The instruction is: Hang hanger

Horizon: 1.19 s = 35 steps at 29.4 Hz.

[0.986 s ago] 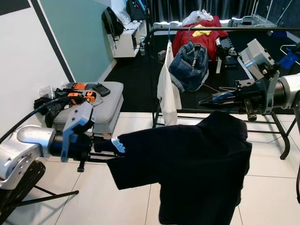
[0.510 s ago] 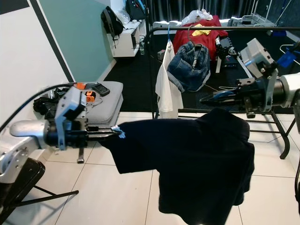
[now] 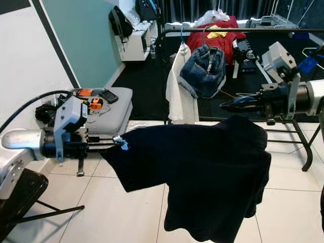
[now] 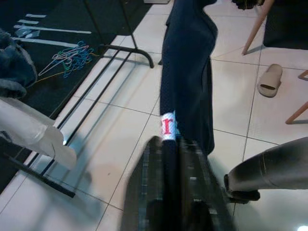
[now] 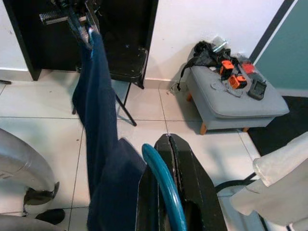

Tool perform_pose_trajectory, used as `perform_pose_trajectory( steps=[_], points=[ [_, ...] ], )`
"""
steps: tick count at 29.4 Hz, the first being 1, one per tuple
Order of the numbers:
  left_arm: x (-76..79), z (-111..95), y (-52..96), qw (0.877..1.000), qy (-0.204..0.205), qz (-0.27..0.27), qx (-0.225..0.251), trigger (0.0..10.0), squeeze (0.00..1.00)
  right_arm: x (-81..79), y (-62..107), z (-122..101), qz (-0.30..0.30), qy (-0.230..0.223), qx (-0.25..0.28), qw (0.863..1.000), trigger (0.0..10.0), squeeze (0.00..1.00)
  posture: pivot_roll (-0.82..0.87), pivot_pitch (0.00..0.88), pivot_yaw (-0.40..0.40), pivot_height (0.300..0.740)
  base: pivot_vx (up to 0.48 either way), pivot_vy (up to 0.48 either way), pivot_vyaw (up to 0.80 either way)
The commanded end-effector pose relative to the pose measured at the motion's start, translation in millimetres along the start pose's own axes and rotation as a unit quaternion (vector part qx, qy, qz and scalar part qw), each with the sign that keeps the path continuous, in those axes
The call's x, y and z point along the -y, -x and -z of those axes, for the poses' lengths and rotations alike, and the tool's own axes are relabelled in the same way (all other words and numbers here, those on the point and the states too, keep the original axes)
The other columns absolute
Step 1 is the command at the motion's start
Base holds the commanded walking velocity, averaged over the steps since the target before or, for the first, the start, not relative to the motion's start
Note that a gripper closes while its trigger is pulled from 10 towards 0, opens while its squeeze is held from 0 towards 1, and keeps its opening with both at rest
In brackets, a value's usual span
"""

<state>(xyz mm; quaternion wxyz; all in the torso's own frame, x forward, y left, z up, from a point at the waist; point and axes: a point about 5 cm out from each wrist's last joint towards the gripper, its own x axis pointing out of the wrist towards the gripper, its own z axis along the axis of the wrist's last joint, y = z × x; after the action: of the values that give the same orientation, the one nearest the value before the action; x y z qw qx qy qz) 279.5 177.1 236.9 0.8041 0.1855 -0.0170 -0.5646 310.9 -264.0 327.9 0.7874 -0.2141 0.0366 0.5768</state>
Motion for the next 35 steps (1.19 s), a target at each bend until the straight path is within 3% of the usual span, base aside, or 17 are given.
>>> perform_pose_trajectory(
  steps=[1, 5, 6, 9, 13, 16, 31, 32, 34, 35],
  points=[
    [7.5, 2, -8.5, 1.000, 0.011, 0.021, 0.005, 10.0, 1.00, 1.9, 2.7, -15, 0.005, 0.027, 0.027, 0.999, 0.0, 0.00, -0.19, 0.000, 0.026, 0.740, 0.000, 0.000, 0.00],
    [12.4, 2, -16.6, 0.999, 0.014, 0.032, 0.012, 10.0, 1.00, 0.7, 1.6, -19, -0.003, 0.030, 0.038, 0.999, 0.0, 0.00, -0.19, 0.000, 0.023, 0.740, 0.000, 0.000, 0.00],
    [18.1, 1, -25.0, 0.998, 0.019, 0.047, 0.025, 10.0, 0.00, -0.3, 0.9, -23, -0.011, 0.034, 0.049, 0.998, 0.0, 0.00, -0.19, 0.000, 0.025, 0.740, 0.000, 0.000, 0.00],
    [18.1, 1, -25.0, 0.998, 0.019, 0.047, 0.025, 10.0, 0.00, -0.3, 0.9, -23, -0.011, 0.034, 0.049, 0.998, 0.0, 0.00, -0.19, 0.000, 0.025, 0.740, 0.000, 0.000, 0.00],
    [31.7, 2, -45.3, 0.995, 0.033, 0.083, 0.045, 10.0, 0.00, 0.7, 1.3, -31, -0.010, 0.042, 0.062, 0.997, 0.0, 0.00, -0.20, 0.000, 0.027, 0.740, 0.000, 0.000, 0.00],
    [33.5, 3, -47.8, 0.995, 0.035, 0.087, 0.046, 10.0, 0.00, 1.3, 1.8, -31, -0.007, 0.043, 0.062, 0.997, 0.0, 0.00, -0.20, 0.000, 0.027, 0.740, 0.000, 0.000, 0.00],
    [29.7, 6, -34.7, 0.997, 0.034, 0.067, 0.031, 10.0, 0.00, 3.9, 7.8, -31, 0.010, 0.045, 0.056, 0.997, 0.0, 0.00, -0.20, 0.000, 0.025, 0.740, 0.000, 0.000, 0.00],
    [28.3, 5, -32.3, 0.997, 0.035, 0.062, 0.034, 7.8, 0.00, 4.0, 8.1, -31, 0.011, 0.045, 0.055, 0.997, 0.0, 0.00, -0.20, 0.000, 0.024, 0.740, 0.000, 0.000, 0.00],
    [28.3, 5, -32.3, 0.997, 0.035, 0.062, 0.034, 7.8, 0.00, 4.0, 8.1, -31, 0.011, 0.045, 0.055, 0.997, 0.0, 0.00, -0.20, 0.000, 0.024, 0.740, 0.000, 0.000, 0.00],
    [28.1, 5, -30.8, 0.997, 0.039, 0.062, 0.036, 0.0, 0.00, 4.2, 8.2, -31, 0.012, 0.045, 0.055, 0.997, 0.0, 0.00, -0.20, 0.000, 0.025, 0.740, 0.000, 0.000, 0.00]
  ],
)
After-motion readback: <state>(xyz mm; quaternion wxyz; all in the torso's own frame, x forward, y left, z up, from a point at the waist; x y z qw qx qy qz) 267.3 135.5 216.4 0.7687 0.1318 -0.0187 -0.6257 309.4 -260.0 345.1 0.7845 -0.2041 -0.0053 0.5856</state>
